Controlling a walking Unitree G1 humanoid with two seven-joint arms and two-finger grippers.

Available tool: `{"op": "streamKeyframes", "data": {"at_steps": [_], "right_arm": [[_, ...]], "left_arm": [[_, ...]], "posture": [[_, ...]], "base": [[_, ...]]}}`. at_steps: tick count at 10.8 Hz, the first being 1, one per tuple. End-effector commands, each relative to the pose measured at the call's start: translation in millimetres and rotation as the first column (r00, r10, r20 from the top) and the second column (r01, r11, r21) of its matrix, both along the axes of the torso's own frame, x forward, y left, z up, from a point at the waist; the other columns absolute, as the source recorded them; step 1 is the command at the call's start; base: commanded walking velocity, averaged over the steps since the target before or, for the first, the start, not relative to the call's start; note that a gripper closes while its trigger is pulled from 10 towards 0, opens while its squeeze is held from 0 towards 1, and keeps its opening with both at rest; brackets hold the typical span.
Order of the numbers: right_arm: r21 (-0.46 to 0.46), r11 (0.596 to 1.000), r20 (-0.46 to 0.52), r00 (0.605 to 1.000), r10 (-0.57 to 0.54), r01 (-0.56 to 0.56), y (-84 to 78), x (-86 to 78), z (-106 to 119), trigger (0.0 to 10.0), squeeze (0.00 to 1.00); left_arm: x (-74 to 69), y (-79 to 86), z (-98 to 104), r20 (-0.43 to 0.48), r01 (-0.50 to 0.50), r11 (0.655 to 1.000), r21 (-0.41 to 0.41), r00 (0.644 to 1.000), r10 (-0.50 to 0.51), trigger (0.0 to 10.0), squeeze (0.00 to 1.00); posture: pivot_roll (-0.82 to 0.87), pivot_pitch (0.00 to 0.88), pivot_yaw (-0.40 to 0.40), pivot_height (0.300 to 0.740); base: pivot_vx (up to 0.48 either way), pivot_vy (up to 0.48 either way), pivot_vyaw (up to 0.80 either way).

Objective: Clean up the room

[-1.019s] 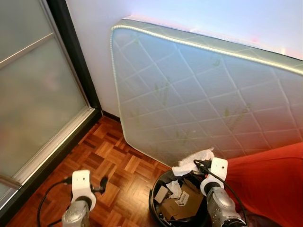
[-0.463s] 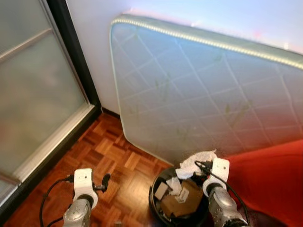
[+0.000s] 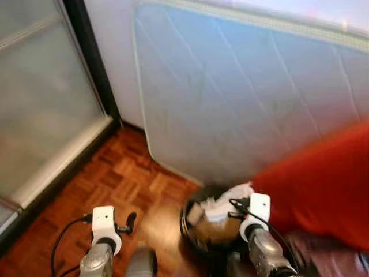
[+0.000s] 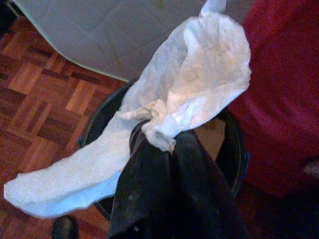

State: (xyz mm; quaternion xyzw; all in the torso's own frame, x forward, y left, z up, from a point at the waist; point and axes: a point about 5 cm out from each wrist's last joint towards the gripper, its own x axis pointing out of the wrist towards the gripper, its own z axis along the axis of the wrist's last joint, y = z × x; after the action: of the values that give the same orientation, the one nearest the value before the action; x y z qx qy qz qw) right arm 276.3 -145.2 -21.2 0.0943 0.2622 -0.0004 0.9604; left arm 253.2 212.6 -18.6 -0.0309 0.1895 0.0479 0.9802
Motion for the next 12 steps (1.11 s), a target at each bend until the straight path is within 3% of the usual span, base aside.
{"op": "streamKeyframes", "data": {"at_steps": [1,6,9,12], "right_arm": [[0.004,1.0,-0.005,1.0,0.019,-0.019,2.7,3.8,2,10.0,0.0],[0.044,0.995,0.047,0.995,0.093,-0.095,20.7,28.6,25,10.0,0.0],[0.057,0.998,0.101,0.994,0.029,-0.035,15.3,39.3,37,10.0,0.0],[0.015,1.0,0.122,0.992,-0.008,0.006,9.2,47.2,45,10.0,0.0]], "left_arm": [[3.4,-2.6,4,0.029,0.005,1.0,-0.009,1.0,-0.005,10.0,0.0],[17.2,-8.4,21,0.136,0.019,1.0,-0.018,0.991,-0.016,10.0,0.0],[21.5,-10.7,31,0.205,0.029,0.999,-0.015,0.979,-0.026,10.0,0.0],[25.0,-11.2,40,0.251,0.036,0.999,-0.009,0.967,-0.033,10.0,0.0]], "posture": [[0.22,0.228,-0.055,0.64],[0.24,0.274,-0.08,0.64],[0.26,0.303,-0.082,0.64],[0.27,0.32,-0.08,0.64]], "base": [[0.0,0.0,0.0],[0.0,0.0,0.0],[0.0,0.0,0.0],[0.0,0.0,0.0]]}}
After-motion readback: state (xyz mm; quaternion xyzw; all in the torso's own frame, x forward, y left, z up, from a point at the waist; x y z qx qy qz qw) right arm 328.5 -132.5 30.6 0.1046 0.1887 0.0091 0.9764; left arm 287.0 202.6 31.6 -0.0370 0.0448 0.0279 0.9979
